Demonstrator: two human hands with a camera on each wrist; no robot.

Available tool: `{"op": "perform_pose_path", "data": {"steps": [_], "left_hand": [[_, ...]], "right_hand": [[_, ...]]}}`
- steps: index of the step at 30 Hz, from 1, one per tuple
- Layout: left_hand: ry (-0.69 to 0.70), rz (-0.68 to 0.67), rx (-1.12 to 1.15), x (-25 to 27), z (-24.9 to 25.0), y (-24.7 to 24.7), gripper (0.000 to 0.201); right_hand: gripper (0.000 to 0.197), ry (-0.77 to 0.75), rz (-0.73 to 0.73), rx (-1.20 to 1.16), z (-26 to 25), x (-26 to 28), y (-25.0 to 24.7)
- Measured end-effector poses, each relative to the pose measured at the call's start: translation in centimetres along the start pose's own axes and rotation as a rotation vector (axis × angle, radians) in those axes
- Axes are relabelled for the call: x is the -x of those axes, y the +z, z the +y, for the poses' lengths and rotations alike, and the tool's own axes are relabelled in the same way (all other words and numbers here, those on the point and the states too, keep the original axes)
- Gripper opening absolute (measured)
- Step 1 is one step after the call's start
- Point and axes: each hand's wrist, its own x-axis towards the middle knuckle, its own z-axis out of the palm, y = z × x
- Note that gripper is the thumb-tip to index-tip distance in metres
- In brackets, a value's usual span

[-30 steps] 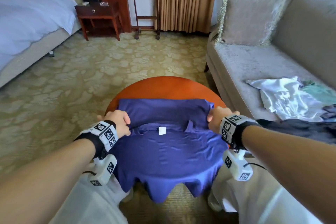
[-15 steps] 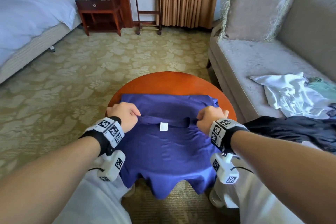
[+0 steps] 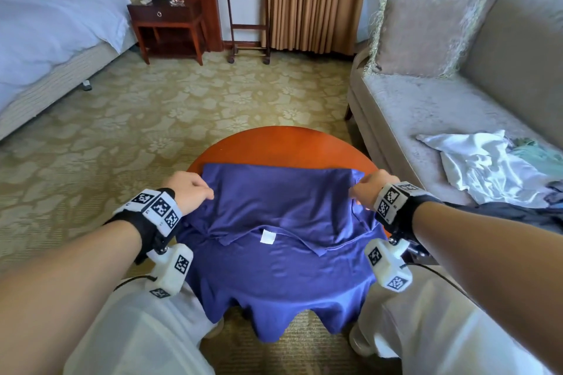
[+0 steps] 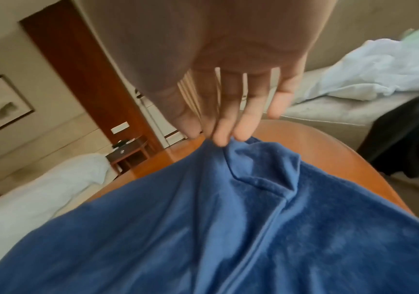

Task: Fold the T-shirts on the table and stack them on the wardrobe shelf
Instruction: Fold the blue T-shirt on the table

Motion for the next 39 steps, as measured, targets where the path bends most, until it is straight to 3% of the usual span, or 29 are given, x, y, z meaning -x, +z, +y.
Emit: {"op": "perform_pose_path", "data": {"steps": [3,7,12,14,15,17,19,21,25,27,30,32,35,39], "left_hand": [[-0.088,0.091,0.048,-1.8,0.2,0.4,0.012],[-0.158,0.102,0.068,-4.3,0.7,1.1,0.022],[-0.213,0.11,0.085,-7.1,1.0,2.5,0.042],[-0.249,0.113,0.087,-8.1,1.1,3.0,0.023],[-0.27,0.117,0.079,-8.4,1.2,3.2,0.018],[-0.319,0.119,0.106,-9.2,1.3,3.4,0.027],[-0.338,0.115,0.091,-10.1,0.9,3.2,0.009],[-0.35,0.149,0.085,-10.9,0.7,2.9,0.027],[-0.324,0.176,0.053,-11.8,0.9,2.7,0.035],[-0.303,0.167,0.043,-11.5,1.1,3.0,0.04],[-0.247,0.199,0.067,-9.8,1.8,3.2,0.032],[-0.188,0.226,0.006,-8.1,2.1,3.2,0.035],[-0.078,0.208,-0.13,-5.5,2.1,3.6,0.05],[0.038,0.032,-0.311,-2.4,2.3,4.9,0.053]], "right_hand": [[0.033,0.09,0.0,-0.186,0.5,-2.1,-0.2],[0.062,0.192,0.034,-0.27,2.1,-7.9,2.2],[0.049,0.228,0.046,-0.305,-0.2,-8.0,2.1],[0.048,0.246,0.021,-0.32,-0.8,-8.1,1.8],[0.049,0.258,0.007,-0.318,-0.9,-8.3,1.7],[0.055,0.286,-0.013,-0.32,-0.8,-9.0,1.5],[0.068,0.316,-0.004,-0.313,-0.4,-10.4,1.5],[0.071,0.311,0.05,-0.307,0.5,-12.3,1.8],[0.041,0.207,0.058,-0.343,0.2,-12.4,1.1],[0.038,0.169,0.021,-0.348,0.0,-12.3,1.2],[0.056,0.185,0.048,-0.355,-1.2,-10.8,1.5],[0.072,0.192,0.142,-0.224,-1.8,-8.8,1.4],[0.079,-0.003,0.228,-0.012,-2.2,-5.7,1.8],[0.103,-0.155,0.028,0.199,-2.5,-2.1,3.7]]}}
